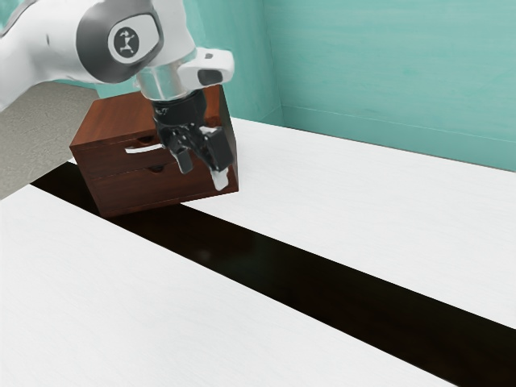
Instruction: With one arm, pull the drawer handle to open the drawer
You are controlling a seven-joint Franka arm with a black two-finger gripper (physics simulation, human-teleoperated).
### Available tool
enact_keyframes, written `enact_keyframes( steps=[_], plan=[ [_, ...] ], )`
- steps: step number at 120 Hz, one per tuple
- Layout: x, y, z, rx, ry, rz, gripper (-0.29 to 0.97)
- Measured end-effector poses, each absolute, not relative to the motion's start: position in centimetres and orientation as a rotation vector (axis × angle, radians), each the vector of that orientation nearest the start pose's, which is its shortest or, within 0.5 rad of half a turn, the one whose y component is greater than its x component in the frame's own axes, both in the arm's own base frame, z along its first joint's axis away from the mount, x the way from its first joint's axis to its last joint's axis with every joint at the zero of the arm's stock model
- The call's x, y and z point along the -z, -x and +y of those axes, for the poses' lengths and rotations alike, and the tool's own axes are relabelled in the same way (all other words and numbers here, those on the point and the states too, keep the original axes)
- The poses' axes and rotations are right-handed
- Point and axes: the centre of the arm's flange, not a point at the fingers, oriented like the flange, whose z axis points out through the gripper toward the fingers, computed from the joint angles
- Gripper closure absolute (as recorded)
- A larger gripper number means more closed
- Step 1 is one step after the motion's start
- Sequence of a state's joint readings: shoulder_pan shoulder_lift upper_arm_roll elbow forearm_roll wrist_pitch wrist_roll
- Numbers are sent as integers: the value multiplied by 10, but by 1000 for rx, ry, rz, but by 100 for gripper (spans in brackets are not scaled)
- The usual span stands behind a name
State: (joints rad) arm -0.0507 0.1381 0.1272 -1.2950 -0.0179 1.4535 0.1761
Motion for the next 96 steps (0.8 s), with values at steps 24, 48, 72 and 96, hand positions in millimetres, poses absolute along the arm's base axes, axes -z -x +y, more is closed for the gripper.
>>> enact_keyframes(
  steps=[24,48,72,96],
  plan=[
    [-660,-567,66,39,3176,56,2],
    [-677,-544,68,18,3218,-25,2],
    [-693,-522,73,-25,3173,-649,2],
    [-685,-522,80,-121,2963,-1263,5]
  ],
)
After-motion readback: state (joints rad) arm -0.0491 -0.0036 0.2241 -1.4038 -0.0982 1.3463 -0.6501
